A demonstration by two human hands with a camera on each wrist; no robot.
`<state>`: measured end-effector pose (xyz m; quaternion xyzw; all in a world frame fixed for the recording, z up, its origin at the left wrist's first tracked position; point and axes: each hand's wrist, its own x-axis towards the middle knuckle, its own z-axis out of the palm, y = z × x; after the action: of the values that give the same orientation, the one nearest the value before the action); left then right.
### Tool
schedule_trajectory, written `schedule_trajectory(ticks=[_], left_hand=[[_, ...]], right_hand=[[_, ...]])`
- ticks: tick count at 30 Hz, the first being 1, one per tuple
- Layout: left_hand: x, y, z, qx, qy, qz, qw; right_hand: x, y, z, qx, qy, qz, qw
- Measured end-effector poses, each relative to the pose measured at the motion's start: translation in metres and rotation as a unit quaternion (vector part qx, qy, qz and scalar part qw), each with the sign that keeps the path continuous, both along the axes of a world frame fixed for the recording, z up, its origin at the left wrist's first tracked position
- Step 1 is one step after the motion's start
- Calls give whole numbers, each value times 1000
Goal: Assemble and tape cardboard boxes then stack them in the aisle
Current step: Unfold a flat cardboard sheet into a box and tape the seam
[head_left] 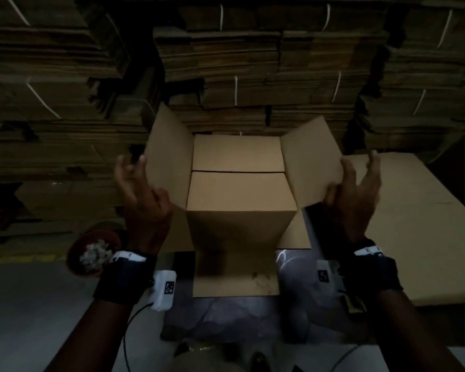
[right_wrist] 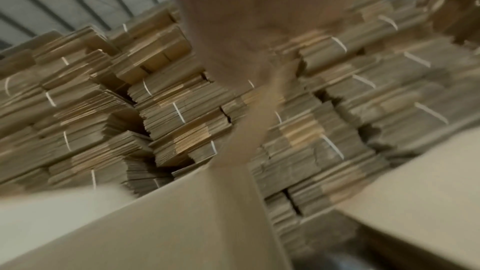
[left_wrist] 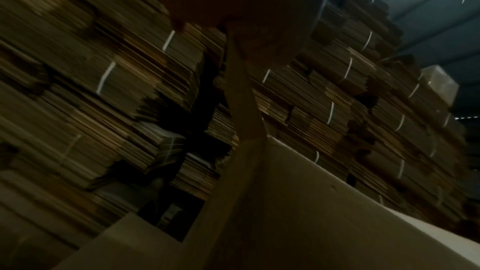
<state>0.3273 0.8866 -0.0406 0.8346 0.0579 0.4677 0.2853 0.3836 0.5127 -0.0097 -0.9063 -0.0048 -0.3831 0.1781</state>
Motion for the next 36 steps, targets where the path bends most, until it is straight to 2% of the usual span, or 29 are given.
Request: schedule_trajectory(ticks=[1, 2, 3, 4, 6, 8, 10, 11, 13, 17, 23, 25, 27, 30, 33, 36], left_hand=[[-2, 4, -2, 17, 67, 74, 995], [-3, 7, -7, 32, 147, 139, 979], [-2, 7, -11, 45, 217, 176, 959], [-3, 3, -10, 56, 272, 178, 944], [1, -6, -11, 43, 366, 91, 925], [7, -16, -10, -56, 477, -13, 877], [9, -28, -11, -163, 525, -79, 832], [8, -33, -12, -198, 521, -100, 824], [7, -33, -13, -234, 497, -112, 828], [8, -24, -4, -178, 498, -57, 846], [48, 12, -8, -41, 462, 16, 886], [64, 16, 3, -21, 412, -24, 911], [83, 17, 12, -40, 381, -66, 921], [113, 27, 20, -35, 404, -60, 912], [134, 31, 27, -34, 425, -64, 902], [146, 24, 31, -79, 431, -152, 886]], right_hand=[[5, -8, -5, -51, 35, -35, 997], [10, -14, -10, -93, 78, -31, 992], [16, -18, -11, -109, 134, 8, 985], [21, -19, -11, -95, 202, 60, 973], [31, -11, -3, 12, 335, 119, 935], [41, 5, 3, 127, 416, 120, 892], [53, 19, 6, 163, 462, 131, 862], [59, 24, 6, 150, 476, 135, 856], [70, 30, 3, 111, 499, 152, 846], [68, 28, -4, 122, 496, 189, 839], [40, 6, -21, 36, 421, 192, 886], [30, -3, -24, 18, 393, 214, 894], [20, -8, -32, -23, 343, 256, 904], [4, -9, -40, -75, 295, 288, 908], [-10, 2, -36, -97, 253, 285, 919], [-15, 9, -31, -118, 217, 291, 924]])
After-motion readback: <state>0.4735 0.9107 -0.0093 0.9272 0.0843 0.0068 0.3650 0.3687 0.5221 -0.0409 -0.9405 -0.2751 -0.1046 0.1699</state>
